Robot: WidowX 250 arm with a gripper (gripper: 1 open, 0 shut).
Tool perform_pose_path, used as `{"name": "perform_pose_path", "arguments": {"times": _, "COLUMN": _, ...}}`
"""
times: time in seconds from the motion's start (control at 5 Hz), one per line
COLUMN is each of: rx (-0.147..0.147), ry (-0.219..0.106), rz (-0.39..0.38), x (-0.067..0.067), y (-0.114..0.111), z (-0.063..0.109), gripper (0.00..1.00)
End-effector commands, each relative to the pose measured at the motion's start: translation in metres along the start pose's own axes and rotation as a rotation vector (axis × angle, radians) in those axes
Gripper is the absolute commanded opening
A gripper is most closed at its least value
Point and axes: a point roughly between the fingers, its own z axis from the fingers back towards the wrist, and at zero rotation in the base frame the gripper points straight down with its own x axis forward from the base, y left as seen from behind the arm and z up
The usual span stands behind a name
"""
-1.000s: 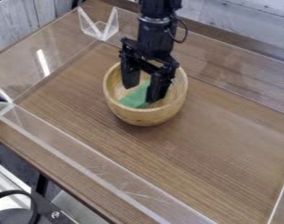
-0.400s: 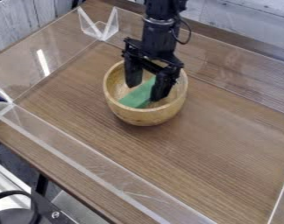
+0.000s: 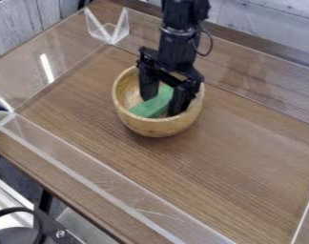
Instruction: Remove the green block from inside the brown bowl and put it on the table
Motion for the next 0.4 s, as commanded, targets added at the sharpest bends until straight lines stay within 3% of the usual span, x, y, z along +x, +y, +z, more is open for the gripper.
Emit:
{"name": "perform_pose_path", "arguments": {"times": 0.0, "rx": 0.016, "ry": -0.148, "rz": 0.030, "x": 0.0002, "y": 0.0061, "z": 0.0343, "gripper": 1.00}}
{"name": "perform_pose_path", "arguments": {"times": 0.2, "rx": -0.006, "ry": -0.111, "rz": -0.002, "x": -0.0039, "y": 0.0086, "z": 0.0375, "gripper": 1.00}}
